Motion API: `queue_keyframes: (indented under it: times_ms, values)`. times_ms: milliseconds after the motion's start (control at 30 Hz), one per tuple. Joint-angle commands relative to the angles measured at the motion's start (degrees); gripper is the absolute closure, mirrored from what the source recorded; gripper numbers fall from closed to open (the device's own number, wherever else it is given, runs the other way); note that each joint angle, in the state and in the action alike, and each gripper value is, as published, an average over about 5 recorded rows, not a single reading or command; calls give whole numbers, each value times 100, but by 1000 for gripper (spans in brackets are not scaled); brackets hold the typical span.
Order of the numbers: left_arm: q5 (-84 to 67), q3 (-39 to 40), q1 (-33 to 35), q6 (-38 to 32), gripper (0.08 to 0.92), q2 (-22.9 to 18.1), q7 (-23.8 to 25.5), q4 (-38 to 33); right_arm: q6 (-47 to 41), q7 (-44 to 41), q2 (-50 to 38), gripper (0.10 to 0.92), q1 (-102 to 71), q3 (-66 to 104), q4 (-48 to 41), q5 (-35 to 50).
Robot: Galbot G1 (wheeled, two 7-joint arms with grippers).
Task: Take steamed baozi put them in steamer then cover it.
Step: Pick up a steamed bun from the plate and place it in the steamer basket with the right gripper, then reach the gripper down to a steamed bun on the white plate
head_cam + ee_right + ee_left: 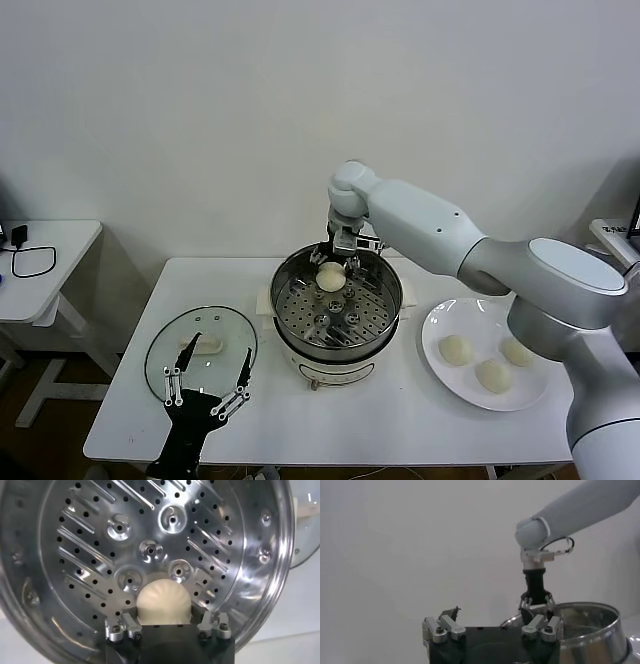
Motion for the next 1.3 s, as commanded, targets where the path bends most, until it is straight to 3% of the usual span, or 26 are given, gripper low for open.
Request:
queue_keyframes:
  times_ms: [33, 167, 300, 433, 567, 867, 1300]
  values:
    - [-2, -16, 6, 19, 177, -5, -1, -34, -64, -99, -109, 207, 87, 64, 173, 223]
    - [0, -23, 9, 21, 177, -6, -1, -24, -743, -524, -776, 203, 502, -20, 891, 1304]
    - [5, -13, -7, 19, 177, 2, -2, 26, -2039, -811, -1748, 203, 1296, -571, 1451, 2774]
    - [36, 16, -32, 37, 177, 12, -19, 66, -3263, -816, -2570, 203, 2007, -1409, 1569, 4116]
    - [68, 60, -52, 47, 177, 30, -34, 73, -4065, -826, -3193, 203, 2250, -1936, 1395, 4893]
    - [77, 91, -99, 18, 177, 75, -38, 129, -4538, -811, -4049, 203, 1572, -2496, 927, 5054]
    - [78, 136, -172, 39, 177, 30, -34, 190, -4772, -98, -4331, 203, 280, -2394, 1381, 5040]
